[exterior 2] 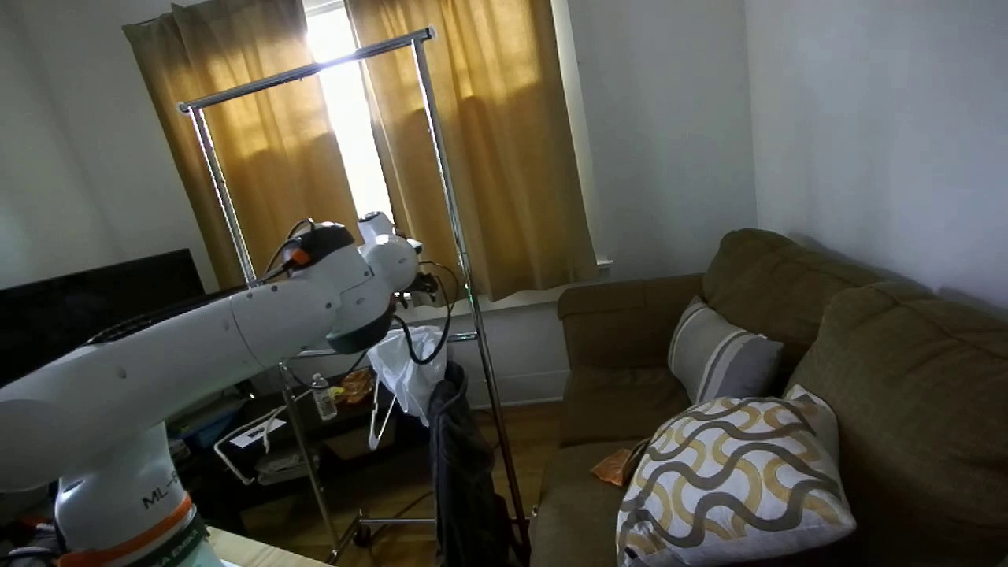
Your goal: Remove the hanger from the white cloth, then put the white cloth on the bottom rod
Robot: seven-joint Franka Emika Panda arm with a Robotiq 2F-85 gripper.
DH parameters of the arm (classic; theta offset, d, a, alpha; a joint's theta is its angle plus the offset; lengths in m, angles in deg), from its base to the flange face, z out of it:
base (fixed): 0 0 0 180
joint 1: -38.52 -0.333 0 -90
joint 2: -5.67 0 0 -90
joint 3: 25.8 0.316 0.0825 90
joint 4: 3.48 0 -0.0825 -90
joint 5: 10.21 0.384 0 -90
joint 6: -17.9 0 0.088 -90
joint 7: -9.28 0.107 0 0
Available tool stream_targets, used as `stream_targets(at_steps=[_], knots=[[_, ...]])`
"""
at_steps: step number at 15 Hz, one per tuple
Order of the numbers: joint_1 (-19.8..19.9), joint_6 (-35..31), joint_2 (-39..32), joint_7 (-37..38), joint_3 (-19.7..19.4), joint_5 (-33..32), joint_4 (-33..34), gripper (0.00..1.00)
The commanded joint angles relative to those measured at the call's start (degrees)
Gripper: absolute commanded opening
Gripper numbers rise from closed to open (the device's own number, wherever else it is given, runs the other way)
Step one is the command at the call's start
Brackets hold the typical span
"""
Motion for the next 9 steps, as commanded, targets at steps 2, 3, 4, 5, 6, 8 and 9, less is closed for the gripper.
stream_targets(at_steps=[2, 3, 4, 5, 6, 8, 9], knots=[[-0.07, 2.57, -3.43, -0.07, 2.18, 2.99, -1.24, 1.0], [-0.14, 2.64, -4.16, -0.03, 2.76, 3.35, -1.61, 1.0], [-0.22, 2.56, -4.87, 0.26, 3.15, 3.58, -1.72, 1.0], [-0.33, 2.62, -5.62, 0.29, 3.55, 3.97, -1.88, 1.0], [-0.15, 3.33, -6.82, 0.76, 3.69, 4.32, -2.59, 1.0], [1.22, 5.0, -8.98, 0.49, 4.19, 5.8, -4.84, 1.0], [1.99, 5.78, -9.46, -1.44, 4.79, 7.31, -5.7, 1.0]])
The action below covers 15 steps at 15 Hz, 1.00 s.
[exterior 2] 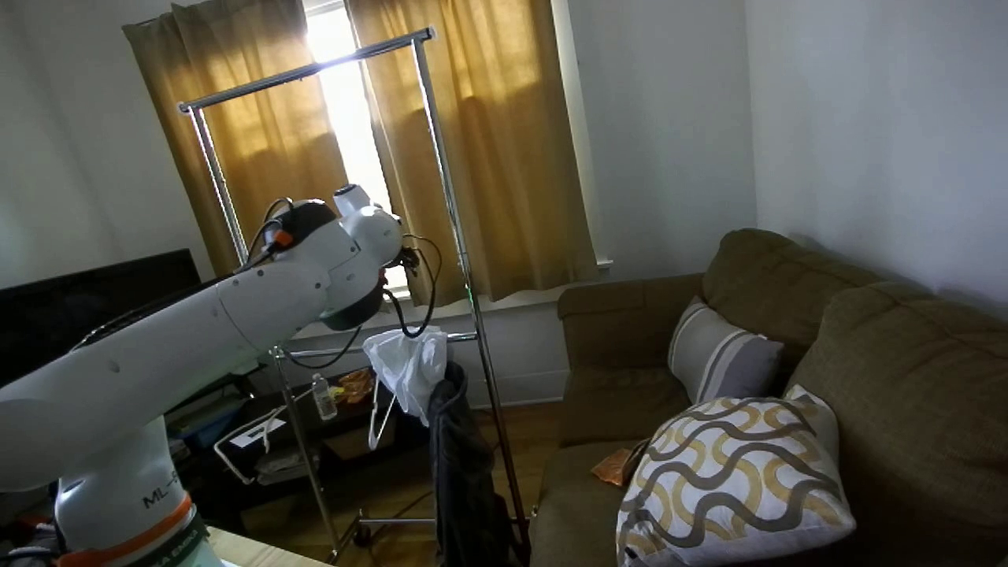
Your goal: Remove the hanger from the white cloth, then put the white cloth on the bottom rod
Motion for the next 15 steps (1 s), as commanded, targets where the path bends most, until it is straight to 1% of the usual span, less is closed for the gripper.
stream_targets(at_steps=[1, 3, 7, 9, 12, 15], knots=[[3.04, 3.98, -3.75, -1.44, 1.1, 4.55, -4.13, 1.0], [5.01, 6.63, -5.75, -2.69, 2.13, 7.54, -6.05, 1.0], [10.47, 10.71, -10.15, -3.02, 4.85, 12.77, -10.44, 1.0], [13.27, 11.48, -12.01, -3.04, 6.19, 15.06, -12.4, 1.0], [17.52, 10.95, -14.73, -2.95, 7.79, 18.66, -15.38, 1.0], [20.92, 11.1, -18.17, -3.21, 8.7, 22.75, -17.46, 1.0]])
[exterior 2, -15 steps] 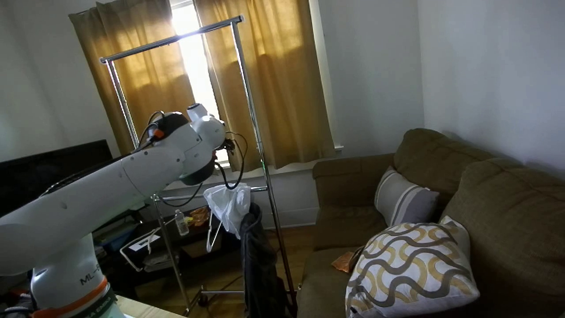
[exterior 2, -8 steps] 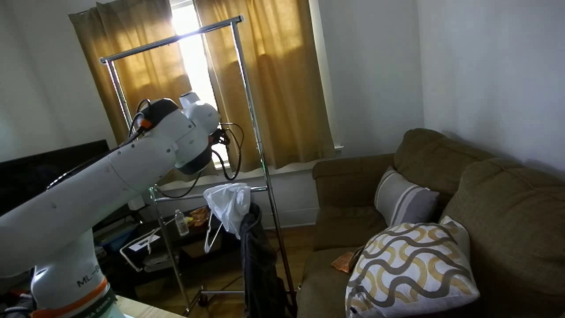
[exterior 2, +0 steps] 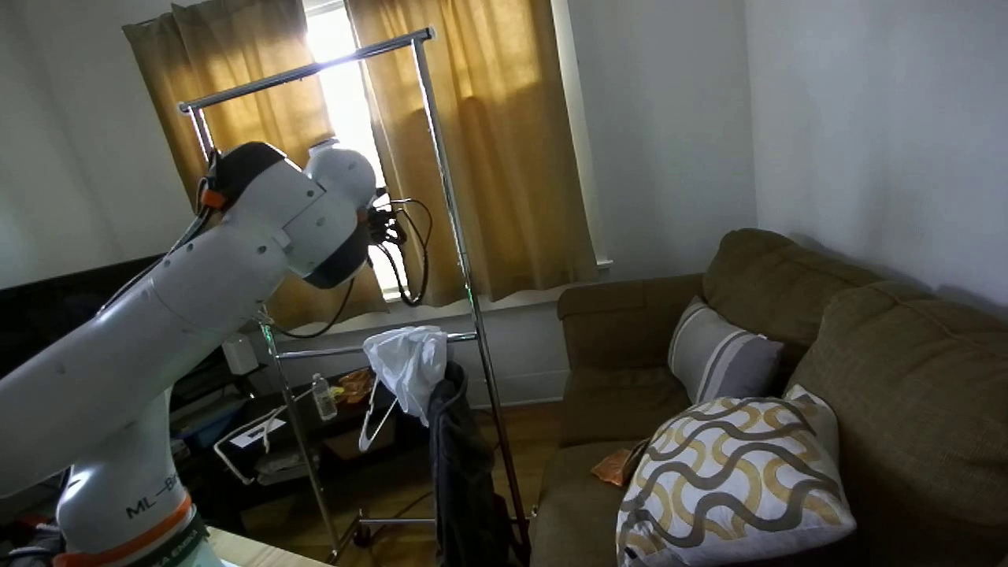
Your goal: Remove the hanger from the white cloth, then put the white cloth on the bottom rod
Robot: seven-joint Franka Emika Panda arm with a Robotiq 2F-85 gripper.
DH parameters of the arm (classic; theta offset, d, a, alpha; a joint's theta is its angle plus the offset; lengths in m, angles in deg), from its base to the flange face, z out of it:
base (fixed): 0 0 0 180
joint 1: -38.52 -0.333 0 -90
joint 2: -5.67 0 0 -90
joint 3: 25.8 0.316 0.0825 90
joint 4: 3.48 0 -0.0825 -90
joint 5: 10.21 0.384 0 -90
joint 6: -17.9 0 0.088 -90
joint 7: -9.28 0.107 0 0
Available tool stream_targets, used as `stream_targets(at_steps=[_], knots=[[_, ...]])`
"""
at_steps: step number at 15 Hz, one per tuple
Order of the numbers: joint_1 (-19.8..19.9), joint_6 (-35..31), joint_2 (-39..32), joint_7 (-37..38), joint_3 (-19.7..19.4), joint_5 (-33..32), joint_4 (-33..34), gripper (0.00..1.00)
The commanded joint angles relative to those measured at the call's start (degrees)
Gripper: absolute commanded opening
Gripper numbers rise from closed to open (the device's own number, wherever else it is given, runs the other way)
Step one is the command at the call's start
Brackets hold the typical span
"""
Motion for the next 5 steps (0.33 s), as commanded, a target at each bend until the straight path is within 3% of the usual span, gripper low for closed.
stream_targets(at_steps=[1, 2, 5], knots=[[5.12, 0.94, -5.32, -1.09, 0.63, 5.82, -3.85, 1.0], [2.87, -2.48, -5.1, -0.99, -1.23, 5.5, -1.57, 1.0], [3.54, -3.81, -6.86, -1.17, -1.65, 6.71, -1.78, 1.0]])
